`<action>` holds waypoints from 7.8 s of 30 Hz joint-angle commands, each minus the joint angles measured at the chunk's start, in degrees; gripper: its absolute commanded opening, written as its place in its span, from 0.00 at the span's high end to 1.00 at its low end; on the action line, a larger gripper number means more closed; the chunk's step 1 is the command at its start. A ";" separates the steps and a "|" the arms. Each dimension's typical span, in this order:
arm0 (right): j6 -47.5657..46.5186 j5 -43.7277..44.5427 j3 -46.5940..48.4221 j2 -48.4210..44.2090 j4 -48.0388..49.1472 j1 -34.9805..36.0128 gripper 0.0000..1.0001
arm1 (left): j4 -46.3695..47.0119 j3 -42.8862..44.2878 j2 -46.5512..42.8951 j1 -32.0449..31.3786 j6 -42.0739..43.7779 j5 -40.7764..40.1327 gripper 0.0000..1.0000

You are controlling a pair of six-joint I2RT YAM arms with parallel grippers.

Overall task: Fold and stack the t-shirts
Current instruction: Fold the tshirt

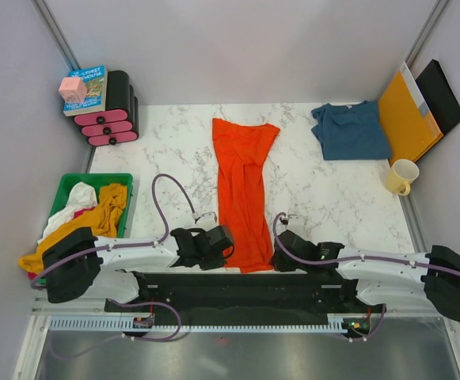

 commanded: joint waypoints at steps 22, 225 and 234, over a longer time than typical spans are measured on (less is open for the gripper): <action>-4.80 19.48 22.48 3.19 -20.95 7.59 1.00 | -14.08 12.34 -11.59 -4.95 3.21 -16.73 0.98; -7.44 13.51 19.68 -1.03 -18.49 -2.96 1.00 | -5.11 10.41 -6.75 2.43 8.40 -7.59 0.98; -8.32 13.60 20.65 0.21 -17.87 -3.04 1.00 | -6.08 13.58 -4.38 2.52 10.77 -9.10 0.82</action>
